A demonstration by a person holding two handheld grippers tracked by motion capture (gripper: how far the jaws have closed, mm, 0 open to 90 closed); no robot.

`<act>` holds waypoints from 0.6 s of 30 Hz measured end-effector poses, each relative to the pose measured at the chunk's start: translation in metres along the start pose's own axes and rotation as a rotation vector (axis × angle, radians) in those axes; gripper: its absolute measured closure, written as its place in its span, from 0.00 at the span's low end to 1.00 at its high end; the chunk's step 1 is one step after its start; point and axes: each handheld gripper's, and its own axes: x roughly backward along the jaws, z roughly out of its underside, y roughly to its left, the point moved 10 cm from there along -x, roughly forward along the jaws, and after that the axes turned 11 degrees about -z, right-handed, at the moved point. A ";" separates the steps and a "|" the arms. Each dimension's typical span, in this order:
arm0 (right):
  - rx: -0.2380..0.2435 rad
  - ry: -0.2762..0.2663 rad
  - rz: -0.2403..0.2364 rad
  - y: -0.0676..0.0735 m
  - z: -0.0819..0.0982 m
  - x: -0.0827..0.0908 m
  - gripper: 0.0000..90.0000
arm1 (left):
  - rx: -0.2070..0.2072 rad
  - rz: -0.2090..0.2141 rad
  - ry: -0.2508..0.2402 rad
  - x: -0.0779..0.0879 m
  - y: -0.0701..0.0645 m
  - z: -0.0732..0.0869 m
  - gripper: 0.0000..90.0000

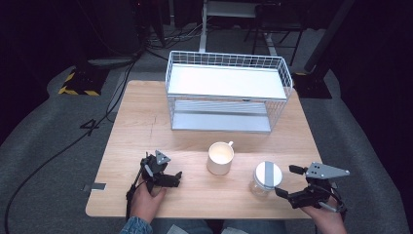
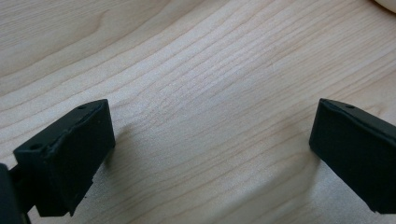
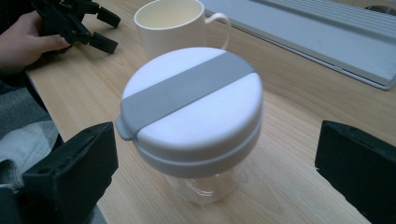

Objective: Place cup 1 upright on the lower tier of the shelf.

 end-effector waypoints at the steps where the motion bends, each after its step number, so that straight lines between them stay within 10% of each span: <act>1: 0.000 0.000 0.000 0.000 0.000 0.000 0.00 | 0.000 0.000 0.000 0.000 0.000 0.000 0.01; 18: 0.031 0.030 -0.038 0.006 0.005 -0.037 0.00 | 0.001 0.000 0.000 0.000 0.000 0.000 0.01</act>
